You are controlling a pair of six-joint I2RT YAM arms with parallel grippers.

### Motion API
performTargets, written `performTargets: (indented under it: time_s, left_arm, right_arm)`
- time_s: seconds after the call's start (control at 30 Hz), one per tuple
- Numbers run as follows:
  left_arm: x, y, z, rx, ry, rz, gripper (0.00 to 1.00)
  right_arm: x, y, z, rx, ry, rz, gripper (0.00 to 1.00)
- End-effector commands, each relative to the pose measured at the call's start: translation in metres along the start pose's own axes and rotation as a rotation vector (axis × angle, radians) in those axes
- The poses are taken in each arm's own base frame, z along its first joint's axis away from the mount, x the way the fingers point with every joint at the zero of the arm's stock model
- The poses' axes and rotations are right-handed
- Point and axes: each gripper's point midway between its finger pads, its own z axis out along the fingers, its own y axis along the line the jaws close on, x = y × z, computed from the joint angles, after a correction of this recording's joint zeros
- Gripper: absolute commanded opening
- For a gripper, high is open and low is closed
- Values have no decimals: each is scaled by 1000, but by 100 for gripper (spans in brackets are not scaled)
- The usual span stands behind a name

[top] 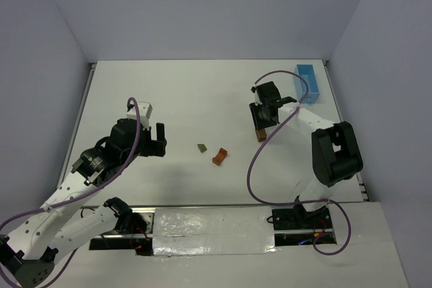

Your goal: Build the wood block tower

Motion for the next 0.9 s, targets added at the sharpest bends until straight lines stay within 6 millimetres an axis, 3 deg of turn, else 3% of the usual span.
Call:
performTargets:
  time_s: [0.0, 0.5, 0.67, 0.77, 0.8, 0.87]
  left_arm:
    - [-9, -3, 2, 16, -36, -1, 100]
    - [-7, -4, 2, 18, -29, 1, 99]
    - [-7, -4, 3, 16, -27, 2, 99]
    - [-7, -3, 3, 14, -27, 2, 99]
    - [-7, -3, 3, 14, -27, 1, 100]
    - [-7, -3, 3, 12, -28, 0, 99]
  right_arm:
    - [-12, -4, -2, 4, -15, -2, 44]
    - [-11, 1, -2, -24, -6, -9, 47]
    - [-12, 2, -6, -31, -16, -2, 56]
    - [-17, 2, -13, -33, -36, 5, 67]
    - [-20, 2, -17, -35, -46, 7, 99]
    - [-31, 4, -33, -42, -98, 15, 100]
